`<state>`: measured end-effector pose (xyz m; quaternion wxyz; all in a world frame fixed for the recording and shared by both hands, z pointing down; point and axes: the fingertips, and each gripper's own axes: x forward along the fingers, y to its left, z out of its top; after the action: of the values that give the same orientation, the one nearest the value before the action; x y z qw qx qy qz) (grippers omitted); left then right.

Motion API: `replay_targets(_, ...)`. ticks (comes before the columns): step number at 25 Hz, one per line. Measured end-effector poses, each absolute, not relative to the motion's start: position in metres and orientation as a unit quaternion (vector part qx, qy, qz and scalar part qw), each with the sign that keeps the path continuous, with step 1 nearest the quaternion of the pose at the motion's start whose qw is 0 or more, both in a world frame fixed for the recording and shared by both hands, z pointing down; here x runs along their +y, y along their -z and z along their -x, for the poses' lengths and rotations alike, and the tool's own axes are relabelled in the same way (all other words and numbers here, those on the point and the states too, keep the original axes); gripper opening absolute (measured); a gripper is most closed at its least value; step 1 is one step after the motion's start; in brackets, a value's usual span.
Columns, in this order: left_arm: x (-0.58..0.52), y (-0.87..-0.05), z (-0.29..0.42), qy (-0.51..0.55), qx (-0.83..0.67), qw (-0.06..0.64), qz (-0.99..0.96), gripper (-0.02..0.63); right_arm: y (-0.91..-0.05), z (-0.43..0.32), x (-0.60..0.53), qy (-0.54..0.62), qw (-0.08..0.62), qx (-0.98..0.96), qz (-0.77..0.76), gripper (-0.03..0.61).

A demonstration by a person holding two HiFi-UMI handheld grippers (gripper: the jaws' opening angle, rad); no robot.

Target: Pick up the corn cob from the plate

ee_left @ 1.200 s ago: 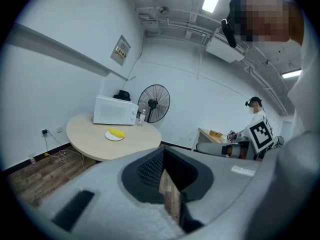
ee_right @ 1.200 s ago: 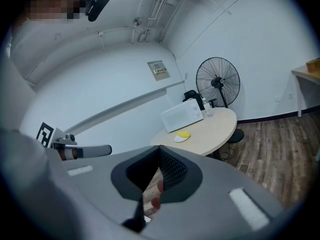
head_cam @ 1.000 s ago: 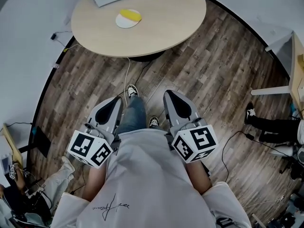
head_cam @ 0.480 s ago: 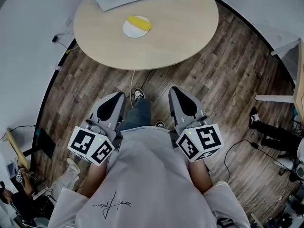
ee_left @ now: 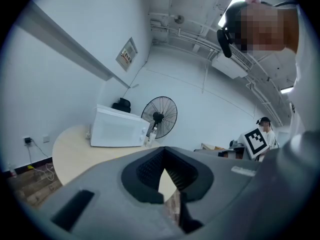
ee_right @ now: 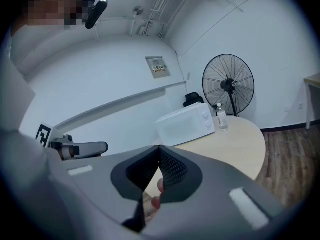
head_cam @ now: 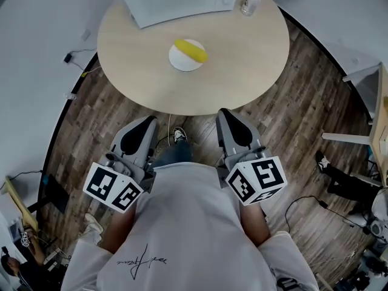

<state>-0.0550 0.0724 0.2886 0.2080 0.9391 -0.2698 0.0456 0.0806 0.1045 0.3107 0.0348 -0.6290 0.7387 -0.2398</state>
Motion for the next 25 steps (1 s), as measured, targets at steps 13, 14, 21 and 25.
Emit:
replay_targets(13,-0.015,-0.288,0.086,-0.031,-0.28,0.197,-0.939,-0.003,-0.297,-0.054,0.014,0.216,-0.003,0.741,0.635,0.011)
replay_targets(14,-0.019,-0.288,0.089,-0.03,-0.28,0.198,-0.939,-0.003,-0.298,-0.051,0.009,0.216,-0.006,0.742,0.634,0.012)
replay_targets(21,-0.032,-0.296,0.096,-0.045,-0.283,0.184,-0.94,-0.003,-0.298,-0.04,-0.007,0.207,-0.029,0.751,0.626,0.012)
replay_targets(25,-0.033,-0.303,0.099,-0.055,-0.295,0.183,-0.936,-0.003,-0.297,-0.04,-0.01,0.2,-0.038,0.752,0.626,0.012)
